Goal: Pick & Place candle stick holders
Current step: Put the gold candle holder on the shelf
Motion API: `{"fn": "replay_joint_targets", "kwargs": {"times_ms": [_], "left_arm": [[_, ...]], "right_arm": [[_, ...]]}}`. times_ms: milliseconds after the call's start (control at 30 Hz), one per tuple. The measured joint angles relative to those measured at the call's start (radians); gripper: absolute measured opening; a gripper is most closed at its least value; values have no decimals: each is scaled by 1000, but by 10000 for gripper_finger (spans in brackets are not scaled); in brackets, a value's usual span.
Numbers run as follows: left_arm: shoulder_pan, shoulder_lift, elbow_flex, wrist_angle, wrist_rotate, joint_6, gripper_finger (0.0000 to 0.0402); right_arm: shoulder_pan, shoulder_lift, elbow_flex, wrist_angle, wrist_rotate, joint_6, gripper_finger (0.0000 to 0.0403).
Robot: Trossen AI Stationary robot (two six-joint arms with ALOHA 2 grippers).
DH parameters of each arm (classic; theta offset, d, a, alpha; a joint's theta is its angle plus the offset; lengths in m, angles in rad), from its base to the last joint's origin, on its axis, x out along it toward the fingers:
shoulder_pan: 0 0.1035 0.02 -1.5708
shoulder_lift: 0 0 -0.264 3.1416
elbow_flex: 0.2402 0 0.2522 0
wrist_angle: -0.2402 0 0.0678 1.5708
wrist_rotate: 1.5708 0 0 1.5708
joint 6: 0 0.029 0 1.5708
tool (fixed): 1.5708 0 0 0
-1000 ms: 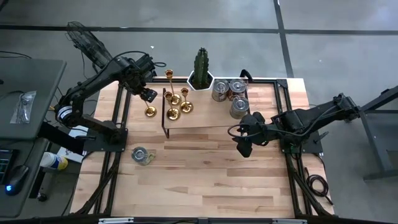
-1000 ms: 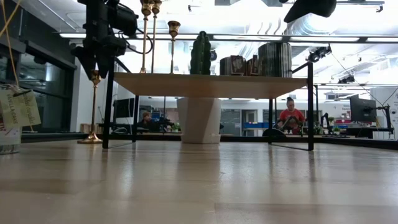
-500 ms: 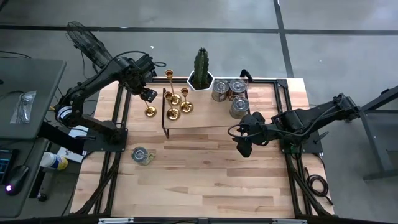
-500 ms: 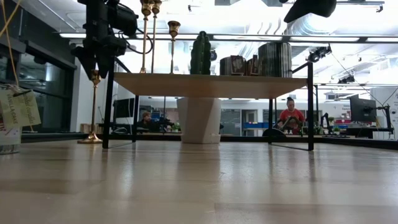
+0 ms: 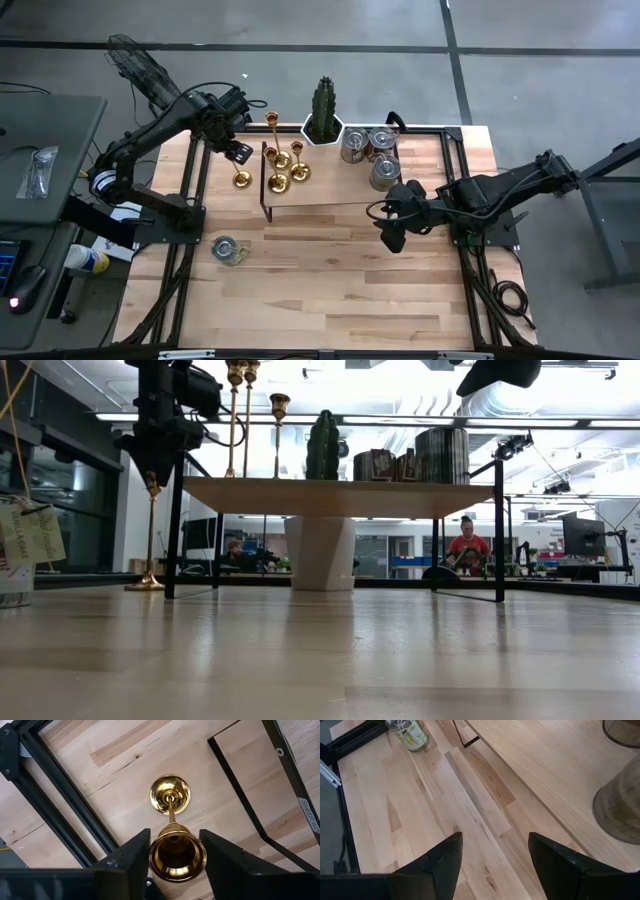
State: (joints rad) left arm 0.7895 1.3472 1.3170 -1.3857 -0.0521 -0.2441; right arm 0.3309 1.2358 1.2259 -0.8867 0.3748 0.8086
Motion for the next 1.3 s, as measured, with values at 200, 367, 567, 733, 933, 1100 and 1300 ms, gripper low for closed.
{"fn": "replay_joint_targets", "kwargs": {"times_ms": [200,367,567,733,933,1100,1300], "left_arm": [[0,0,0,0,0,0,145],[0,0,0,-2,0,0,149],[0,-1,0,-12,1,0,144],[0,-3,0,-36,6,2,142],[2,-2,52,-66,11,4,141],[2,-2,96,-89,8,4,140],[2,-1,147,-134,7,4,140]], "right_arm": [[0,0,0,0,0,6,220],[0,0,0,0,0,6,220],[0,0,0,0,0,6,220],[0,0,0,0,0,6,220],[0,0,0,0,0,6,220],[0,0,0,0,0,6,220],[0,0,0,0,0,6,220]]}}
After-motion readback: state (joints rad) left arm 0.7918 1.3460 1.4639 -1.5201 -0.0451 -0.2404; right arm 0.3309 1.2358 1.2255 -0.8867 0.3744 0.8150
